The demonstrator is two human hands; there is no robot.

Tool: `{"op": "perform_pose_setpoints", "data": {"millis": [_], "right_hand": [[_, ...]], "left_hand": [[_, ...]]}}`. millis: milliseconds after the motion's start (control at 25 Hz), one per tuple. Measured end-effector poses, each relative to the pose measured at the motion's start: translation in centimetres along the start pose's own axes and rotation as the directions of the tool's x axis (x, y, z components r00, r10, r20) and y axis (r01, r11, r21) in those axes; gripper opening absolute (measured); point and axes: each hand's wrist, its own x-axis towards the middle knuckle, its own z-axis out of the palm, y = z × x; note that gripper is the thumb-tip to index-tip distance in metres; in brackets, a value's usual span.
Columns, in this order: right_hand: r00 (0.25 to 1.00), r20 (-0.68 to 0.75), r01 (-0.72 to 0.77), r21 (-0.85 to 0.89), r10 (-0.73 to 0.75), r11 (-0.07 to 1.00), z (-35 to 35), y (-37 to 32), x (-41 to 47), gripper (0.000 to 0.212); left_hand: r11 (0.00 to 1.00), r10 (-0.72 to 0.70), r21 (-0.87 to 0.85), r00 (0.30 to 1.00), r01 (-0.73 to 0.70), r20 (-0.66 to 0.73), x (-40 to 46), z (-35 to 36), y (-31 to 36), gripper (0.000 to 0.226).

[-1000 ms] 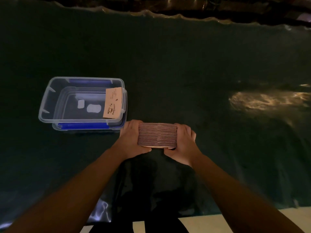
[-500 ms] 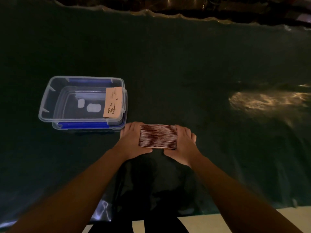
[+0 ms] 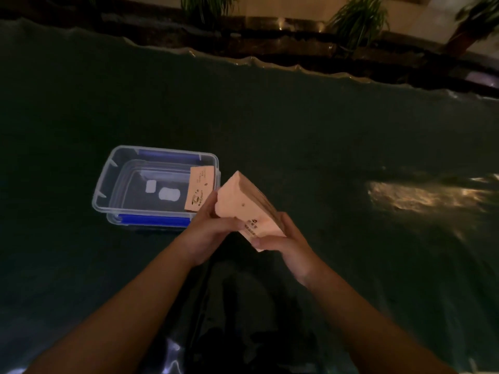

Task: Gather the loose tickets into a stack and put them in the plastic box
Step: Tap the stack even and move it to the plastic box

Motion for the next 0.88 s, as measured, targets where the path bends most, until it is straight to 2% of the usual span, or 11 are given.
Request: {"op": "perform_pose_setpoints", "data": {"millis": [80, 160, 280, 440, 600, 800, 880], "right_hand": [[1.0, 0.016, -0.026, -0.016, 0.026, 1.0, 2.5, -2.1, 0.6, 0.081], [0.998, 0.052, -0.04, -0.025, 0.041, 0.999, 4.8, -4.1, 1.4, 0.086], [0.997, 0.071, 0.027, -0.033, -0.025, 0.999, 7.9, -7.4, 3.0, 0.073], [0.996, 0.083, 0.031, -0.062, -0.026, 0.998, 12.6, -10.3, 6.5, 0.058], [0.994, 0.033, -0.1, -0.002, 0.1, 0.995, 17.6, -10.1, 10.1, 0.06], [0.976, -0.022, -0.22, -0.077, 0.219, 0.972, 21.3, -8.9, 12.6, 0.053], [0.965, -0.06, -0.261, -0.121, 0.255, 0.958, 21.9, -8.7, 13.5, 0.058]], "left_hand": [[0.994, 0.048, -0.099, 0.996, -0.056, -0.08, -0.3, -0.5, 1.8, 0.088], [0.992, 0.083, -0.083, 0.981, -0.099, -0.173, -0.8, -1.7, 4.3, 0.078], [0.995, 0.088, -0.025, 0.97, -0.096, -0.224, -1.4, -4.8, 8.3, 0.052], [0.998, 0.002, 0.069, 0.966, 0.016, -0.257, -1.4, -9.6, 11.2, 0.045], [0.992, -0.091, 0.059, 0.947, 0.115, -0.308, -0.5, -13.7, 11.6, 0.04], [0.962, -0.206, 0.096, 0.91, 0.256, -0.36, 1.8, -16.1, 10.2, 0.031], [0.944, -0.256, 0.096, 0.882, 0.316, -0.395, 2.8, -16.2, 9.2, 0.03]]}}
